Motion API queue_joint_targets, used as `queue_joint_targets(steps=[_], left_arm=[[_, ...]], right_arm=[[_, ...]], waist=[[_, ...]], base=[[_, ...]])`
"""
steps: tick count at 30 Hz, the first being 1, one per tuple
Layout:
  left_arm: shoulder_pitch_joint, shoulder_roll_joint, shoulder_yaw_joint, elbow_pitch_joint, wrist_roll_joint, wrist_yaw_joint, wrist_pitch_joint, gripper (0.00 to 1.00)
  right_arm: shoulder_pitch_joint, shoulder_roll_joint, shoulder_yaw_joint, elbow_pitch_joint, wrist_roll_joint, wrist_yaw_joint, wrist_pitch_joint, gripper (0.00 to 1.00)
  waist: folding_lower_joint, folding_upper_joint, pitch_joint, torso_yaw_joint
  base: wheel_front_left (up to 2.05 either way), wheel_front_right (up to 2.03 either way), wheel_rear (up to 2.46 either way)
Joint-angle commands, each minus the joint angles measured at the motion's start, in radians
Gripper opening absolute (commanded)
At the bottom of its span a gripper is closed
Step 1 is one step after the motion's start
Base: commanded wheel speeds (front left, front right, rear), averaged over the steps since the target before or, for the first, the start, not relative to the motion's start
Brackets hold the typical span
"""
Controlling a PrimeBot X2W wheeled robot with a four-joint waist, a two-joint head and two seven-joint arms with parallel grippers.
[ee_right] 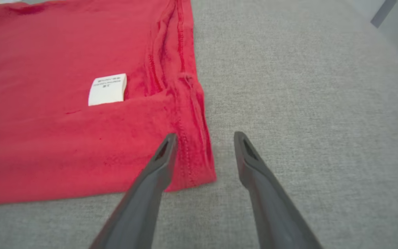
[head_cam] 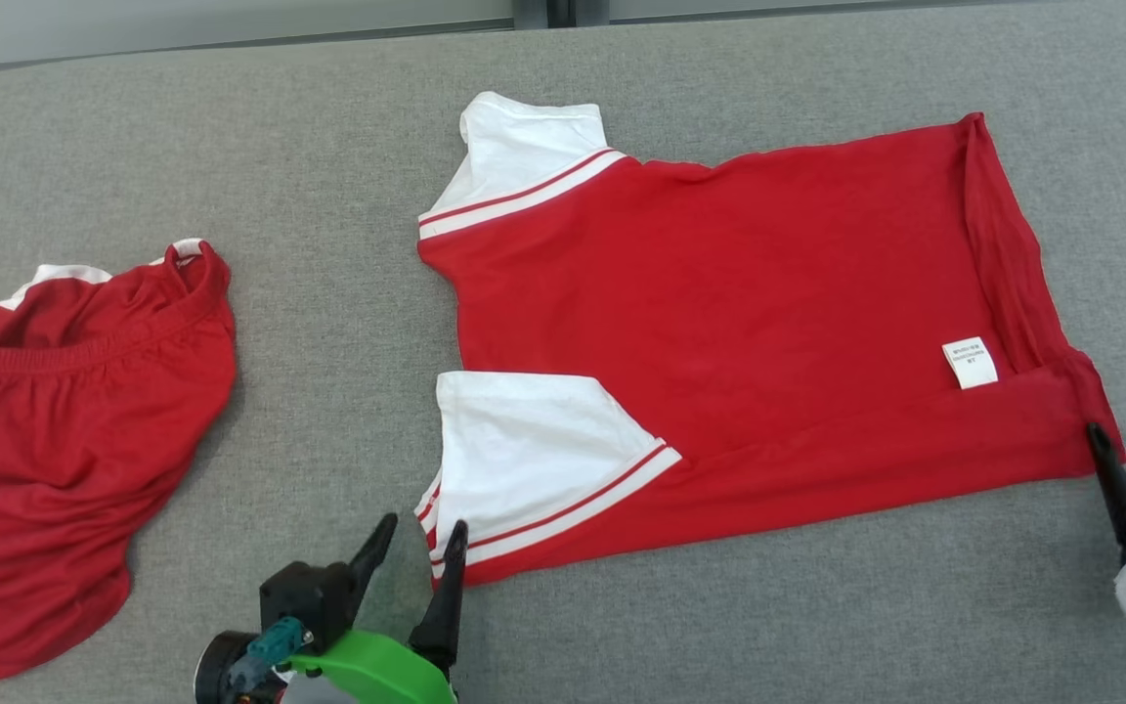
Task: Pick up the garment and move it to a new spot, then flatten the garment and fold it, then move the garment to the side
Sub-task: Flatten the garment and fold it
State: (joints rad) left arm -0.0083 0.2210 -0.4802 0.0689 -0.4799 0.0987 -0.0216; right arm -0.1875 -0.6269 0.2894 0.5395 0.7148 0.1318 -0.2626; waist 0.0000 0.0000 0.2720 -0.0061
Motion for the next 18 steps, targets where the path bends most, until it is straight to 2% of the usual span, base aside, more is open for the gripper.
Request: queue_joint_targets(steps=[1,5,9,13,18], left_arm=[[-0.014,-0.001,0.009,-0.028,0.01,0.008,-0.01,1.0],[-0.072,0.032,0.046,-0.157,0.021,0.022,0.004,1.0],[-0.25,0.112,0.077,-0.237,0.06,-0.007,0.105,1.0],[-0.523,0.18,0.081,-0.191,0.075,-0.086,0.276,1.0],[-0.861,0.194,0.04,0.025,0.063,-0.192,0.428,1.0]], right_arm=[[0.017,-0.001,-0.03,-0.019,-0.029,-0.002,-0.003,1.0],[0.041,0.026,-0.145,-0.1,-0.121,-0.002,-0.003,1.0],[0.04,0.06,-0.192,-0.163,-0.18,-0.002,-0.003,1.0],[-0.005,0.085,-0.185,-0.201,-0.215,-0.002,-0.003,1.0],[-0.066,0.105,-0.163,-0.241,-0.238,-0.002,0.003,1.0]], waist=[[0.0,0.0,0.0,0.0],[0.0,0.0,0.016,-0.003],[0.0,0.0,0.055,-0.003],[0.0,0.0,0.116,-0.021],[0.0,0.0,0.213,-0.064]], base=[[0.0,0.0,0.0],[0.0,0.0,0.0],[0.0,0.0,0.0],[0.0,0.0,0.0],[0.0,0.0,0.0]])
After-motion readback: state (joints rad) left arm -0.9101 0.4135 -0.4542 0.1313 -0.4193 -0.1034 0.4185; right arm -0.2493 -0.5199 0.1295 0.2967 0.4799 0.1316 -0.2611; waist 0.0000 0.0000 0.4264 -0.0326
